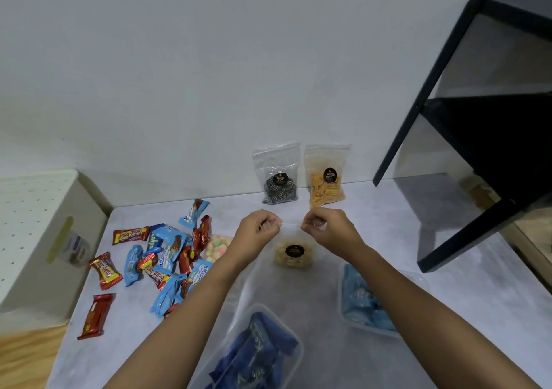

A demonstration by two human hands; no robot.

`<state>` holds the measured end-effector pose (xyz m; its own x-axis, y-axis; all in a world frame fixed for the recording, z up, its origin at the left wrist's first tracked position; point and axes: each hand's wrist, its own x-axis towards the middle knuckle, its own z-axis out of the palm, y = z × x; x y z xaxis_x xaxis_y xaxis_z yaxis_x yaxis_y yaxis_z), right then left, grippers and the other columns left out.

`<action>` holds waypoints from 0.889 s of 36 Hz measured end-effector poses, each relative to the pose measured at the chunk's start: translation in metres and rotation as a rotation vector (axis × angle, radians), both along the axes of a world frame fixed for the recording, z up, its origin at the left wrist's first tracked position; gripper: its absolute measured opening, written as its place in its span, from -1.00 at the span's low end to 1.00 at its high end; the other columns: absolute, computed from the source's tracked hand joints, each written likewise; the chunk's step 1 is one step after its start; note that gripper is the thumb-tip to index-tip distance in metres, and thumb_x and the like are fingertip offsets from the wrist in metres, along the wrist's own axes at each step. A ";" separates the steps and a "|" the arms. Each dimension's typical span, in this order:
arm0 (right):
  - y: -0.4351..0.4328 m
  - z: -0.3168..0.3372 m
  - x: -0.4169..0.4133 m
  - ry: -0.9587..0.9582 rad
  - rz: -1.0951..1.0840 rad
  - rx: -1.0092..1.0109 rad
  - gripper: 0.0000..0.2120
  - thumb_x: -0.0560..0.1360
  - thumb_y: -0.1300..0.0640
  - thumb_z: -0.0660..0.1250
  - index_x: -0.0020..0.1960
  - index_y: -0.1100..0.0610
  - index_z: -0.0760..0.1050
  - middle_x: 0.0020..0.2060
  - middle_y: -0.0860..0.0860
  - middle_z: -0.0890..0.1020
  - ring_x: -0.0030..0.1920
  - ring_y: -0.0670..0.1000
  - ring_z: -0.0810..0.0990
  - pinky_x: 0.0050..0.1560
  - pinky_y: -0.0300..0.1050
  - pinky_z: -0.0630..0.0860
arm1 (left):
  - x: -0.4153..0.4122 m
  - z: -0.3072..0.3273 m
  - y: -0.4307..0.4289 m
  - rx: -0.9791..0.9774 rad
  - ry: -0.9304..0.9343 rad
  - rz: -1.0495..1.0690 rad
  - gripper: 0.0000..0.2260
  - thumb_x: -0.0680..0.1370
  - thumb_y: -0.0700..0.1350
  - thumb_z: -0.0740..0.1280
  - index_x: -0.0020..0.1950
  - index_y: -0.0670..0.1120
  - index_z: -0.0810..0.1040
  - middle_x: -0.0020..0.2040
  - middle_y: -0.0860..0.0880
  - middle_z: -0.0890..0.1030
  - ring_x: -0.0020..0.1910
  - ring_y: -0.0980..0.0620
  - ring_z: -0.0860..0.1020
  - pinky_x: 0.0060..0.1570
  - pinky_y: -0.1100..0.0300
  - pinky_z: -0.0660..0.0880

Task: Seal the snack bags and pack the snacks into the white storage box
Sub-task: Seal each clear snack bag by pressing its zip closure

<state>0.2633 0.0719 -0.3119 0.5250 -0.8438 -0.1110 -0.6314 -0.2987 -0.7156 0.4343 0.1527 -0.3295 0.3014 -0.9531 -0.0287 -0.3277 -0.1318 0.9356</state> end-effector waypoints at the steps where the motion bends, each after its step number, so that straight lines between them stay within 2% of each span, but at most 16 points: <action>1: 0.001 -0.001 -0.002 -0.016 -0.016 -0.013 -0.97 0.44 0.07 0.39 -0.15 0.01 0.57 -0.20 -0.13 0.61 -0.10 -0.06 0.57 -0.02 -0.04 0.53 | -0.001 0.001 0.000 -0.037 -0.047 0.052 -0.92 0.49 -0.22 0.35 -0.13 -0.04 0.54 -0.15 0.12 0.50 -0.21 0.23 0.41 -0.22 0.46 0.33; 3: 0.002 -0.001 -0.005 -0.024 -0.040 -0.070 -0.97 0.44 0.06 0.39 -0.15 0.00 0.58 -0.22 -0.13 0.61 -0.11 -0.06 0.56 -0.06 -0.07 0.52 | -0.005 0.000 0.002 -0.100 -0.035 0.219 -0.89 0.47 -0.16 0.39 -0.08 -0.05 0.47 -0.11 0.09 0.46 -0.15 0.14 0.39 -0.17 0.37 0.35; 5: 0.004 -0.002 -0.007 -0.032 -0.058 -0.127 -0.96 0.44 0.07 0.39 -0.15 0.02 0.59 -0.22 -0.12 0.60 -0.13 -0.07 0.56 -0.09 -0.09 0.50 | -0.011 -0.001 0.004 -0.103 0.052 0.310 -0.85 0.46 -0.09 0.41 -0.15 -0.07 0.45 -0.20 0.04 0.46 -0.24 0.11 0.39 -0.23 0.34 0.36; 7: 0.009 -0.004 -0.008 -0.026 -0.046 -0.198 -0.96 0.45 0.09 0.38 -0.13 0.05 0.59 -0.19 -0.10 0.62 -0.14 -0.08 0.55 -0.11 -0.10 0.49 | -0.020 -0.004 0.006 -0.026 0.124 0.275 -0.77 0.46 -0.03 0.42 -0.31 -0.09 0.46 -0.33 0.00 0.46 -0.34 0.10 0.40 -0.28 0.31 0.36; 9: 0.013 -0.008 -0.009 -0.016 0.006 -0.292 -0.95 0.46 0.11 0.37 -0.11 0.07 0.58 -0.17 -0.07 0.64 -0.15 -0.07 0.56 -0.14 -0.13 0.48 | -0.028 -0.006 0.007 0.056 0.199 0.212 -0.69 0.43 0.04 0.42 -0.38 -0.13 0.49 -0.38 -0.06 0.51 -0.35 0.07 0.45 -0.24 0.20 0.40; 11: 0.017 -0.009 -0.009 -0.017 0.069 -0.377 -0.95 0.45 0.14 0.38 -0.11 0.10 0.58 -0.19 -0.04 0.65 -0.17 -0.04 0.57 -0.17 -0.11 0.49 | -0.034 -0.005 0.006 0.081 0.299 0.174 -0.69 0.44 0.01 0.40 -0.31 -0.24 0.58 -0.35 -0.10 0.56 -0.31 0.04 0.50 -0.18 0.13 0.45; 14: 0.019 -0.008 -0.011 -0.014 0.149 -0.410 -0.94 0.43 0.15 0.39 -0.11 0.12 0.58 -0.20 -0.01 0.64 -0.18 0.02 0.59 -0.18 -0.05 0.50 | -0.037 -0.003 0.001 0.111 0.420 0.173 -0.81 0.52 -0.20 0.34 -0.14 -0.34 0.60 -0.30 -0.12 0.57 -0.27 0.02 0.51 -0.09 0.14 0.49; 18: 0.020 -0.008 -0.014 -0.009 0.163 -0.296 -0.85 0.44 -0.01 0.39 -0.09 0.06 0.58 -0.17 -0.10 0.64 -0.12 -0.07 0.58 -0.04 -0.01 0.49 | -0.036 -0.003 0.001 0.151 0.477 0.159 -0.88 0.52 -0.33 0.26 -0.08 -0.34 0.58 -0.28 -0.16 0.55 -0.31 0.05 0.50 -0.12 0.27 0.51; 21: 0.020 -0.001 -0.010 -0.073 0.066 -0.052 -0.79 0.41 -0.08 0.41 -0.11 0.06 0.59 -0.19 -0.12 0.64 -0.14 -0.18 0.56 -0.08 -0.29 0.47 | -0.034 -0.005 0.003 0.147 0.489 0.130 -0.85 0.52 -0.33 0.25 -0.03 -0.40 0.57 -0.26 -0.17 0.55 -0.36 0.15 0.52 -0.19 0.35 0.51; 22: 0.019 0.002 -0.008 -0.105 0.035 0.027 -0.79 0.40 -0.05 0.43 -0.11 0.08 0.60 -0.21 -0.10 0.64 -0.17 -0.20 0.56 -0.16 -0.42 0.44 | -0.034 -0.006 0.003 0.143 0.491 0.121 -0.84 0.53 -0.33 0.26 -0.02 -0.40 0.57 -0.26 -0.16 0.56 -0.40 0.20 0.52 -0.21 0.38 0.52; 24: 0.018 0.005 -0.006 -0.116 0.026 0.082 -0.85 0.40 0.04 0.45 -0.11 0.10 0.60 -0.23 -0.07 0.64 -0.22 -0.20 0.55 -0.27 -0.51 0.40 | -0.032 -0.007 0.002 0.139 0.486 0.095 -0.85 0.53 -0.33 0.26 -0.04 -0.38 0.58 -0.23 -0.17 0.56 -0.40 0.22 0.53 -0.22 0.40 0.52; 28: 0.015 0.007 -0.004 -0.086 0.033 0.088 -0.92 0.44 0.16 0.40 -0.11 0.15 0.65 -0.22 -0.01 0.66 -0.20 -0.12 0.56 -0.26 -0.45 0.40 | -0.028 -0.007 0.001 0.144 0.451 0.025 -0.86 0.53 -0.32 0.27 -0.18 -0.24 0.61 -0.25 -0.09 0.62 -0.30 0.14 0.56 -0.18 0.37 0.54; 31: 0.009 0.009 -0.002 -0.059 0.023 0.155 -0.91 0.43 0.22 0.39 -0.12 0.20 0.66 -0.29 -0.04 0.63 -0.27 -0.17 0.52 -0.25 -0.39 0.40 | -0.027 -0.006 0.001 0.124 0.382 -0.006 -0.88 0.53 -0.31 0.27 -0.15 -0.30 0.58 -0.28 -0.08 0.60 -0.34 0.19 0.56 -0.23 0.40 0.52; 32: 0.007 0.009 0.000 -0.053 0.009 0.195 -0.93 0.42 0.23 0.39 -0.15 0.18 0.66 -0.32 -0.06 0.62 -0.25 -0.14 0.54 -0.19 -0.32 0.44 | -0.028 -0.006 0.001 0.115 0.353 -0.014 -0.88 0.53 -0.31 0.27 -0.14 -0.31 0.58 -0.30 -0.08 0.58 -0.36 0.23 0.55 -0.25 0.41 0.51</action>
<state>0.2629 0.0792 -0.3031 0.5418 -0.8043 -0.2440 -0.5893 -0.1566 -0.7926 0.4066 0.1538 -0.3358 0.2411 -0.9416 -0.2353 0.0101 -0.2400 0.9707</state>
